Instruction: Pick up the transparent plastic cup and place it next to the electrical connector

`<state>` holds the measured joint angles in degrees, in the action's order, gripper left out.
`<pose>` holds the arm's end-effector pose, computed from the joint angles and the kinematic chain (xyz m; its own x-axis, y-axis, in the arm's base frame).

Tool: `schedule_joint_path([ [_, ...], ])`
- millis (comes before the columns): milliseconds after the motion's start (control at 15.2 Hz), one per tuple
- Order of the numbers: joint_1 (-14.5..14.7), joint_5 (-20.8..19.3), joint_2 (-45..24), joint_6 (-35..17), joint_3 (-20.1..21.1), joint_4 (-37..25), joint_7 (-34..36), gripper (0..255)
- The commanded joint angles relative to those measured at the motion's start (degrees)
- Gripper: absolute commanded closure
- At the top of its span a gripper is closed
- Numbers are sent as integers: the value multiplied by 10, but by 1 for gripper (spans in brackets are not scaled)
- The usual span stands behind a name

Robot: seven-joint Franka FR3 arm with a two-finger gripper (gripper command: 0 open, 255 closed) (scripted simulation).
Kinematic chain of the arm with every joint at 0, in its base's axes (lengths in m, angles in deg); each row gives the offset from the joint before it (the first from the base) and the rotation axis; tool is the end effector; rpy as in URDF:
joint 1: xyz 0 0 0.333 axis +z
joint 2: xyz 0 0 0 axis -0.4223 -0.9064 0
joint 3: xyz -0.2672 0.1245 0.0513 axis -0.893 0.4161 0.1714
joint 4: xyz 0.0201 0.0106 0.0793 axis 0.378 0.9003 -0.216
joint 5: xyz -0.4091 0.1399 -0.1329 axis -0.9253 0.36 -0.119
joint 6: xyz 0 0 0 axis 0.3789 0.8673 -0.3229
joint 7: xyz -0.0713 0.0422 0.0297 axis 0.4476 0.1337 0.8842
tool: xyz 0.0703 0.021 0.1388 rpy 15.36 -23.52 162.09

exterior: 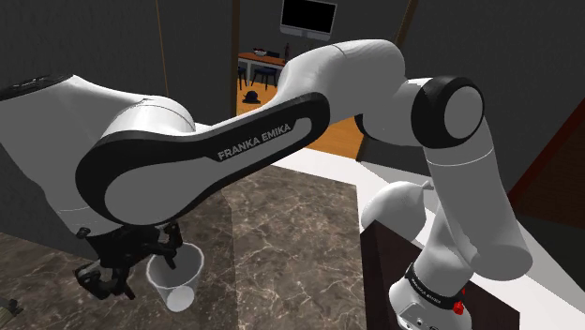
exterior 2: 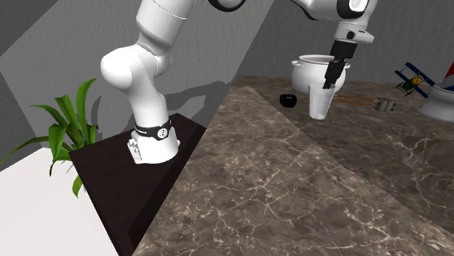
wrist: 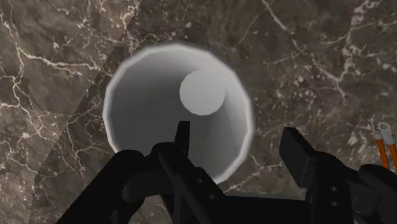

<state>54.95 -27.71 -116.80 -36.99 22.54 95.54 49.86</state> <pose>0.4073 0.6103 0.2952 0.9946 0.0681 -0.0777 0.0791 -0.9858 0.1479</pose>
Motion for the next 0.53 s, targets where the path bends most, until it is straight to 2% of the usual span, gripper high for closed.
schedule_joint_path([
  [0, 0, 0, 0, 0, 0, 0, 0, 0],
  [198, 0, 0, 0, 0, 0, 0, 0, 0],
  [462, 21, 2, -7, 76, 1, -87, -9, 0],
])
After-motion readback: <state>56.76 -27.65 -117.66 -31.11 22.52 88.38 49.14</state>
